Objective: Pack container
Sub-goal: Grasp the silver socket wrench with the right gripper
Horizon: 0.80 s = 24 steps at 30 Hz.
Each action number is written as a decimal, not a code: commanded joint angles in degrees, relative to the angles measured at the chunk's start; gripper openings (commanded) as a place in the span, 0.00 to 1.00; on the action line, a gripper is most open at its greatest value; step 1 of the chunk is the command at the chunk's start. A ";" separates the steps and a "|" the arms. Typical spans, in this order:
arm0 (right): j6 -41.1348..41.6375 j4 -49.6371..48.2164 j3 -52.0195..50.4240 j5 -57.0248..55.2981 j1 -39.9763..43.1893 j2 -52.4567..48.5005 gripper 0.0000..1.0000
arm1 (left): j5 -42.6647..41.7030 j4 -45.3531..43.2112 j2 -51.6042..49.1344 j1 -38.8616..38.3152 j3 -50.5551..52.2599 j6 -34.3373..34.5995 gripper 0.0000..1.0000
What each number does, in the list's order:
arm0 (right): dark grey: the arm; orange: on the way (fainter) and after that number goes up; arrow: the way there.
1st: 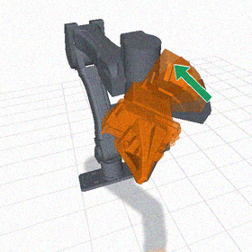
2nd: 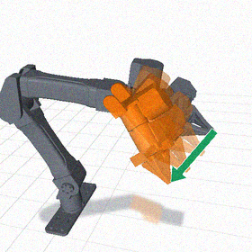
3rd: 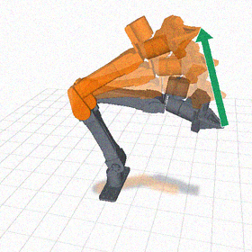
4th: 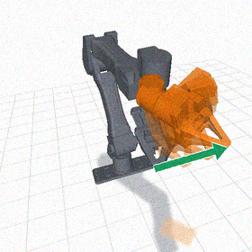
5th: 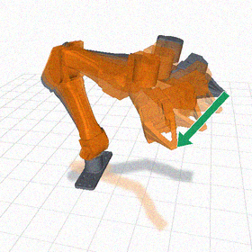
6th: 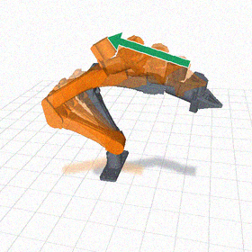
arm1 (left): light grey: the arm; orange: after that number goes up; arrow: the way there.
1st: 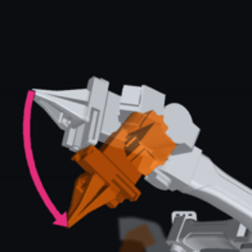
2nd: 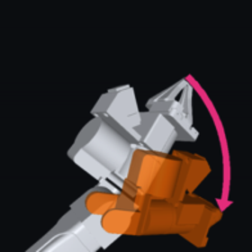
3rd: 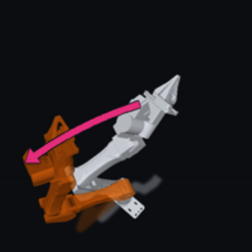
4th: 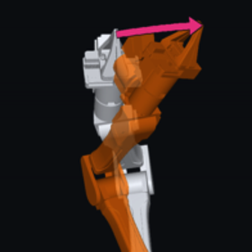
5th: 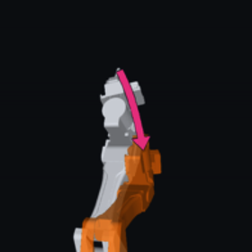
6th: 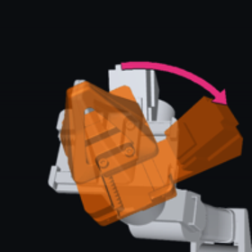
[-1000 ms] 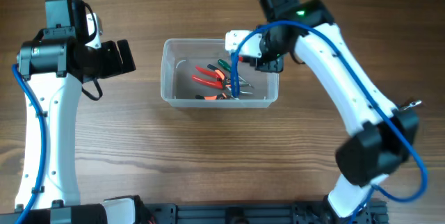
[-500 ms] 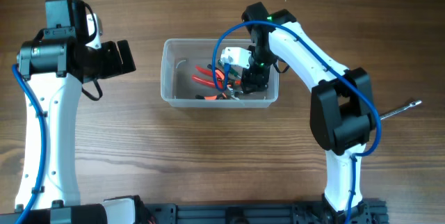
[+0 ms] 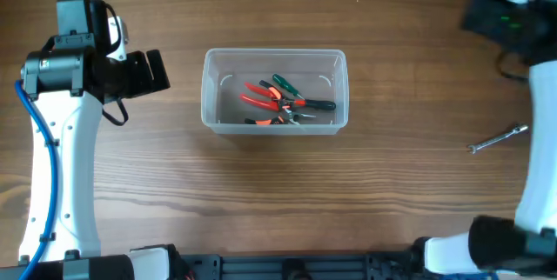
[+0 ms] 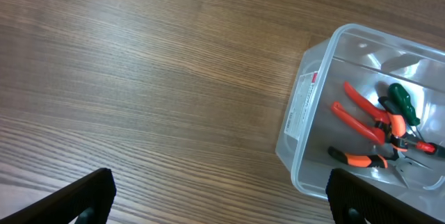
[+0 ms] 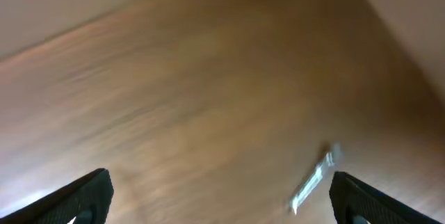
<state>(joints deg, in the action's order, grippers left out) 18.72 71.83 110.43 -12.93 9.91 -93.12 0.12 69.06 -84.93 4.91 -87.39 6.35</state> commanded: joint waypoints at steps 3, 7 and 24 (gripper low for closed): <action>22.43 2.16 -6.99 8.31 15.39 -3.91 0.99 | -0.72 0.00 -0.26 0.24 -0.74 0.15 1.00; 27.28 -1.11 -15.63 8.17 21.90 -4.96 0.96 | -0.72 0.07 -0.26 0.24 -0.74 0.15 1.00; 23.39 -29.64 -40.92 12.72 27.30 -14.38 0.89 | -0.72 1.31 -0.26 0.24 -0.74 0.17 0.99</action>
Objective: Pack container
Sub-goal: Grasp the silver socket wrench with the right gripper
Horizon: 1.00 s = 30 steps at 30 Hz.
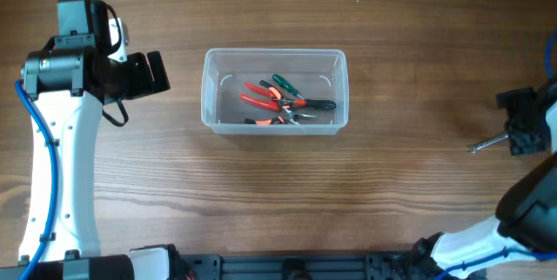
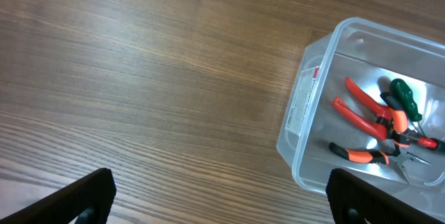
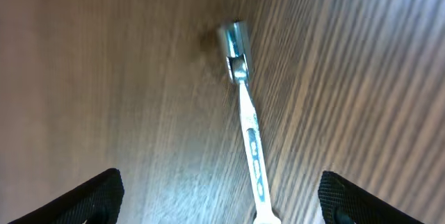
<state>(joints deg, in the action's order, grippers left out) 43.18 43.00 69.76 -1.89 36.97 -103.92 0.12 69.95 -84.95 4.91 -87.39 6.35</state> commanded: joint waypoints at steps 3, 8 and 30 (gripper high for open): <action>-1.07 -2.08 -0.24 2.01 0.26 -6.62 0.89 | -0.72 0.48 -0.24 0.24 -0.74 0.17 1.00; -1.11 -3.34 -0.24 2.01 0.35 -10.67 0.87 | -0.72 0.48 -0.24 0.24 -0.74 0.17 1.00; -5.73 -0.07 -0.22 8.55 0.13 -13.40 0.04 | -0.68 0.61 -0.24 0.24 -0.74 0.15 1.00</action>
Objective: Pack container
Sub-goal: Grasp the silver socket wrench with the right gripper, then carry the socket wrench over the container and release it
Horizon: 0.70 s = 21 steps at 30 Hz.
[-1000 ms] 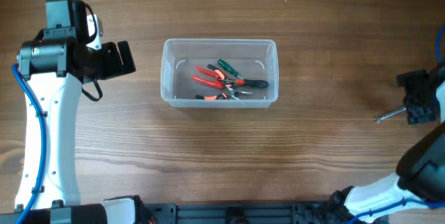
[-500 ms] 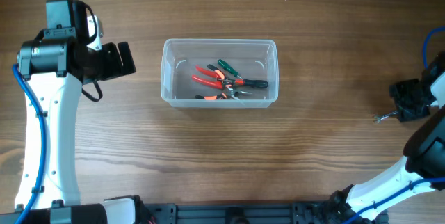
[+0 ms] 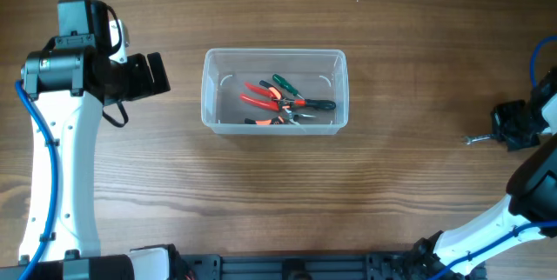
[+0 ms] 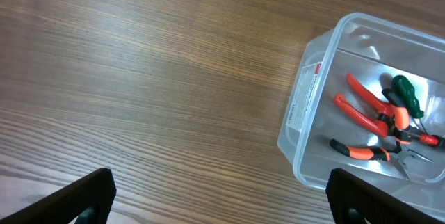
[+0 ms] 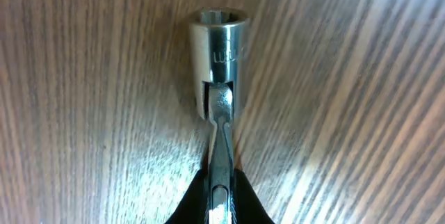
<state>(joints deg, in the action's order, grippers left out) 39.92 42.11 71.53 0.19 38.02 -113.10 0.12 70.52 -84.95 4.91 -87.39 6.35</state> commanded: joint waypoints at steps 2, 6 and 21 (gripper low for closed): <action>-6.32 1.01 -1.20 6.05 -2.19 -1.53 0.04 | -0.70 0.07 -0.24 0.26 -0.74 0.15 1.00; -13.55 2.40 2.54 4.28 -7.19 6.71 0.04 | -0.70 -0.44 -0.22 1.62 -0.74 0.76 1.00; -76.59 3.78 18.67 10.12 -62.66 19.65 0.04 | -7.61 -4.24 -0.22 24.46 -0.74 6.14 1.00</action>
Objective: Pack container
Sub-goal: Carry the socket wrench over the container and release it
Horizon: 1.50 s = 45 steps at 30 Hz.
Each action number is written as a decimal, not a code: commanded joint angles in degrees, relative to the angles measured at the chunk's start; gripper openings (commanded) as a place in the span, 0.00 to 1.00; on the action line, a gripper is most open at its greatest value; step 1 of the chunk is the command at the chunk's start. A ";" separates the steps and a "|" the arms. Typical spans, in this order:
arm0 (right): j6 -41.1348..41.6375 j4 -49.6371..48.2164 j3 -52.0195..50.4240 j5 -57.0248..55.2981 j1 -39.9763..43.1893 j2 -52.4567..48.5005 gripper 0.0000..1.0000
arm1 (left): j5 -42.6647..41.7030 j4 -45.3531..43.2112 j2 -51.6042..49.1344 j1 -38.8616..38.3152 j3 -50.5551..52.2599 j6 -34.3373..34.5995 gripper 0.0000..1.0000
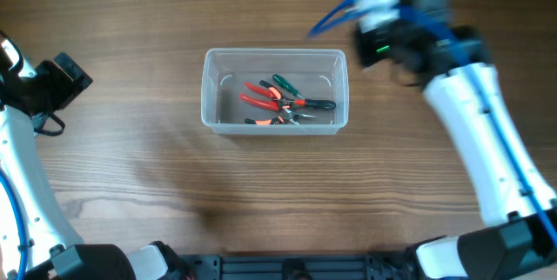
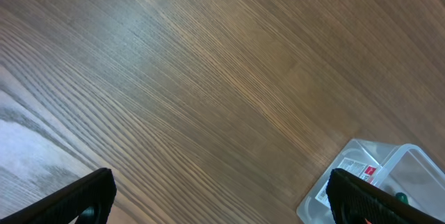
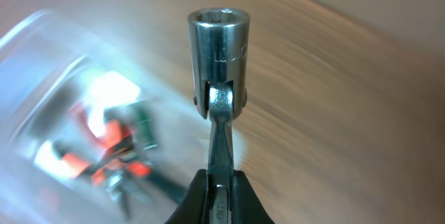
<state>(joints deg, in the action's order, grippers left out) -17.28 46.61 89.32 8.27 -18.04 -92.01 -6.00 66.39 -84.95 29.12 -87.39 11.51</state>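
Observation:
A clear plastic container (image 1: pixel 274 89) stands mid-table, holding red and orange-handled pliers (image 1: pixel 265 99) and a green-handled tool (image 1: pixel 287 87). My right gripper (image 3: pixel 221 182) is shut on the shank of a silver socket wrench (image 3: pixel 219 50), which it holds in the air. The container (image 3: pixel 76 126) lies blurred below and to its left. From overhead the right gripper (image 1: pixel 381 43) is a blur just past the container's far right corner, and the wrench itself does not show. My left gripper (image 2: pixel 222 203) is open and holds nothing, far to the left (image 1: pixel 63 78) of the container (image 2: pixel 379 179).
Bare wooden table (image 1: pixel 261 193) lies all round the container. The right arm (image 1: pixel 479 132) slants across the right half of the table. The left arm (image 1: pixel 26 184) runs along the left edge.
My right gripper was shut on the wrench as it lay at the table's far right. It now holds the wrench in the air beside the container. The left gripper has moved further left.
The wrench lay at the far right with my right gripper open, high at the back right corner. Then the open gripper was just above the wrench, then shut on it. Now the wrench is off the table, near the container's right end.

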 commanded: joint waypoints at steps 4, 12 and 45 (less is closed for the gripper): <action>-33.46 -1.18 0.83 3.89 -14.23 -6.19 0.04 | -1.51 0.50 -0.22 0.24 -0.74 0.98 1.00; -33.53 0.37 0.83 9.86 -16.41 -21.73 0.04 | -2.99 0.50 -0.22 0.24 -0.74 0.98 1.00; 18.38 -27.17 0.79 -11.91 18.10 -6.36 1.00 | -0.35 -26.91 -1.84 -23.67 -0.74 -26.29 1.00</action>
<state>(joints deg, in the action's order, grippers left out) 4.69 22.87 89.41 -2.04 -2.15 -98.61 -7.40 45.34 -85.25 5.74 -87.37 -11.09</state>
